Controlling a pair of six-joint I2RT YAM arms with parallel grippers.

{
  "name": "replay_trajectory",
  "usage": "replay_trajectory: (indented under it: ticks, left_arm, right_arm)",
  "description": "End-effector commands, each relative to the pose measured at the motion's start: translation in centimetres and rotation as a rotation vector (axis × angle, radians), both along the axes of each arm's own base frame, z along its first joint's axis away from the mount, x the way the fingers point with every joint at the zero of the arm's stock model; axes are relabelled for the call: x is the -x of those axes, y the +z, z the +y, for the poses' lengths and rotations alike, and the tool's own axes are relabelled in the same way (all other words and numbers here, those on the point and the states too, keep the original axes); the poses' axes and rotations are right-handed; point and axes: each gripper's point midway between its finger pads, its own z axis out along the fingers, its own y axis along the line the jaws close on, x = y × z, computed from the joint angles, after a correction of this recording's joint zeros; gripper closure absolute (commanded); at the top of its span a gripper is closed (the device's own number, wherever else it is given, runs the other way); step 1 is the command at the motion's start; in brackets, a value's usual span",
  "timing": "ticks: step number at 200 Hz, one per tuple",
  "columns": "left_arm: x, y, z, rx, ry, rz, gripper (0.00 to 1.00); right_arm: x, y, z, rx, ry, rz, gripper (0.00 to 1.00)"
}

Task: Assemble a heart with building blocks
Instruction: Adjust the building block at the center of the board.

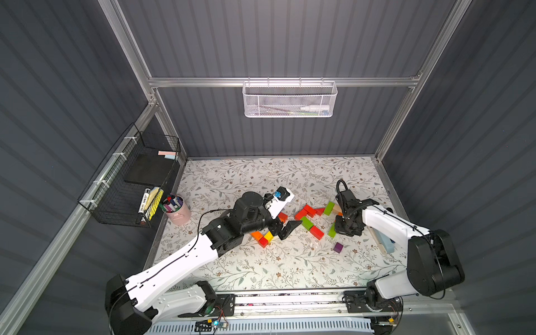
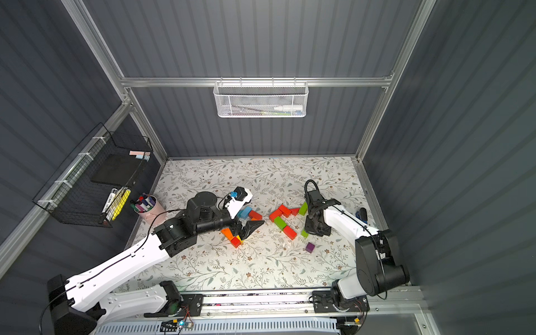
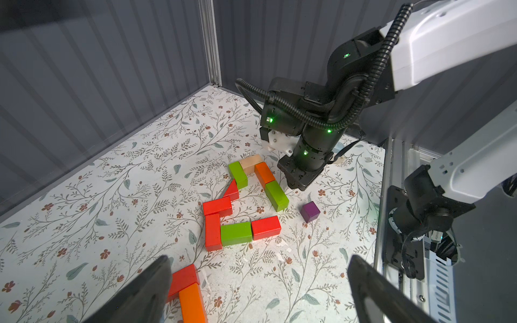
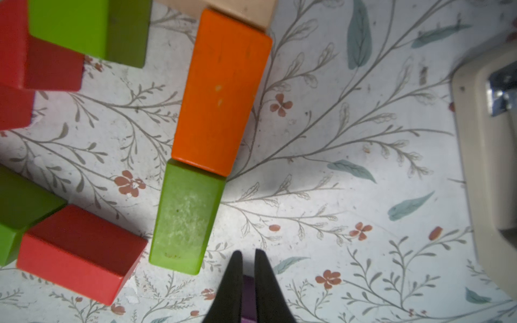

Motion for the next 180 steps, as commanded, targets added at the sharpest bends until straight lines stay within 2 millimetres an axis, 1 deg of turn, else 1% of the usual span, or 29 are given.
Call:
replay_trajectory:
  ticks: [1,41,94,117,134,166,180]
  left_arm:
    - [0.0,0.2,0.3,0.01,0.011,-0.005,0.01]
    - [-0.1,0.1,0.3,0.005,0.013,-0.003,0.01]
    - [-0.2,-0.1,0.2,0.001,0.015,0.001,0.01]
    - [-0.2,-0.1,0.3,0.001,0.016,-0.001,0.01]
    - [-0.2,-0.1,0.3,0.001,0.016,0.0,0.01]
    - [-0.2,0.0,0.2,0.002,0.014,0.0,0.01]
    - [-0.1,-0.1,0.1,0.003,0.009,0.002,0.01]
  right_arm:
    - [0.3,-0.7,0.0,-0.006,-0.005,0.02,0.86]
    - [0.1,-1.4,0.7,-0.036,-0.002,0.03,0.87]
    - [-0.2,-1.7,1.2,-0.064,0.005,0.029,0.87]
    - [0.1,-1.5,1.0,-0.058,0.003,0.032,0.87]
    - [0.9,-1.1,0.5,-0.04,-0.007,0.039,0.86]
    - [3.1,-0.1,0.3,-0.072,-0.046,0.029,0.76]
    - [3.9,0.2,0.3,-0.089,-0.058,0.018,0.66]
